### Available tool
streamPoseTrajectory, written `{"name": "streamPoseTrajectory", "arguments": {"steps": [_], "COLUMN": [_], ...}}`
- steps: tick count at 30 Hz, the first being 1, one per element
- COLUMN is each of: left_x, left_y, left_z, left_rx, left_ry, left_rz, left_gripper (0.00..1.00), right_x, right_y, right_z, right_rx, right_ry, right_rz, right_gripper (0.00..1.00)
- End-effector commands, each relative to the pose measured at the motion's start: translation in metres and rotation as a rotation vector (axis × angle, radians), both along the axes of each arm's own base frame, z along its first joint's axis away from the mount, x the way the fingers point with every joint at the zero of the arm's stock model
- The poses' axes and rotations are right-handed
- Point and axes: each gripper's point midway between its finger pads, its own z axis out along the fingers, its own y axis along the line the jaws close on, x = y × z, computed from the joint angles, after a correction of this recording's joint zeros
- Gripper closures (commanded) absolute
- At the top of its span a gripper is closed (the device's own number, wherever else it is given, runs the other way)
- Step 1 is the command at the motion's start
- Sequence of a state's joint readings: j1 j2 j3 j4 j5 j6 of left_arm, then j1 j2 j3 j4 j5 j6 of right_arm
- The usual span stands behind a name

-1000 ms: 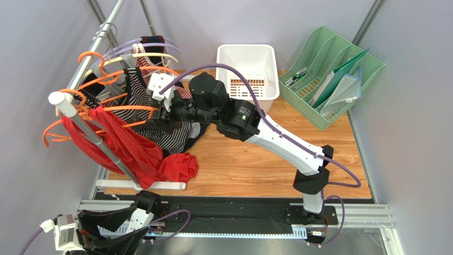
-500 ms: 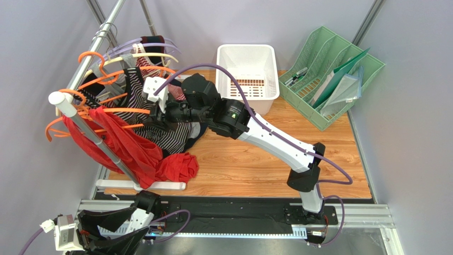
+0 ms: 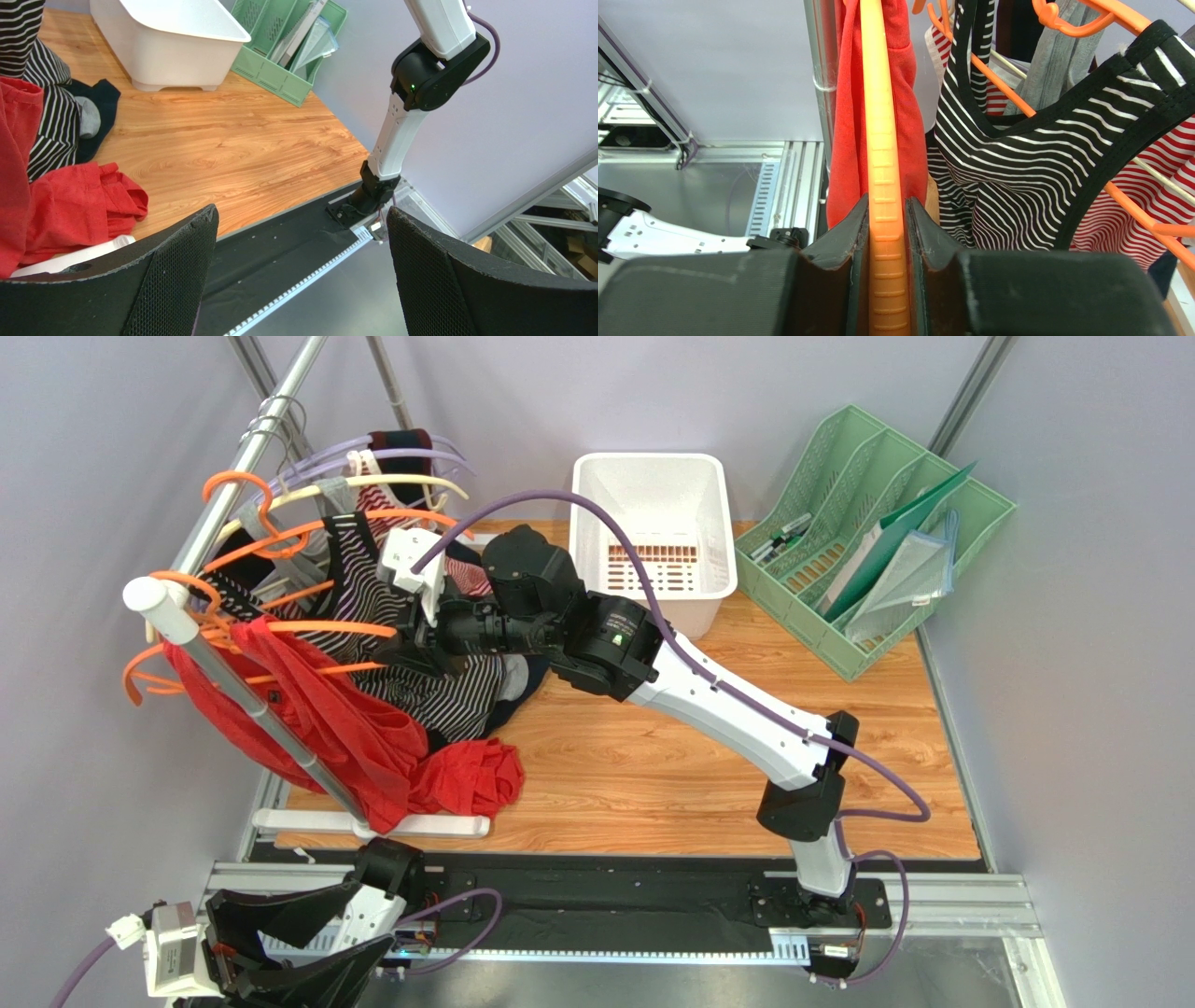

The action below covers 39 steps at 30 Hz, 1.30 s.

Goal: Remove the tank top from the hanger
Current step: Pick up the hanger from the clothesline.

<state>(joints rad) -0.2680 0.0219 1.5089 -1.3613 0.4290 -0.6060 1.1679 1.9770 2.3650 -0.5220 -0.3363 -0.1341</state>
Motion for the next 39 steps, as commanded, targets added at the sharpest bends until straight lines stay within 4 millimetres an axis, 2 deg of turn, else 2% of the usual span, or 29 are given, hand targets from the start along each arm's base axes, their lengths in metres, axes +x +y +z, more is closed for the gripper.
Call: {"name": "streamPoseTrajectory", "arguments": {"steps": [1,6,12,24,29,39], "left_x": [-0.005,-0.005,-0.005,-0.005,-0.005,-0.005], "left_y": [-0.001,-0.001,0.000,0.000,-0.001,-0.001], "left_z": [-0.047,-0.046,-0.048,-0.047,-0.046,-0.046], "left_rx": [0.064,0.064,0.062,0.059,0.057,0.058], "left_ry": [0.265,0.266,0.272,0.271,0.271,0.268], "left_rz": [-0.015,-0.012,-0.009,-0.009,-0.012,-0.015], "left_gripper": [0.07,0.07,0.07,0.07,0.07,0.07], "right_x": [-0.002,-0.001,-0.001,-0.017,-0.018,-0.010], "right_y": [-0.009,-0.015,-0.021,-0.042,-0.047,-0.047], "right_z": [0.060,0.079,0.092,0.130,0.136,0.133], "right_rx": [0.181,0.255,0.317,0.419,0.431,0.438], "right_ry": [0.002,0.050,0.077,0.113,0.115,0.141], "right_rz": [0.007,0.025,0.026,0.063,0.053,0.013], "right_gripper": [1.00,1.00,1.00,1.00,1.00,1.00]}}
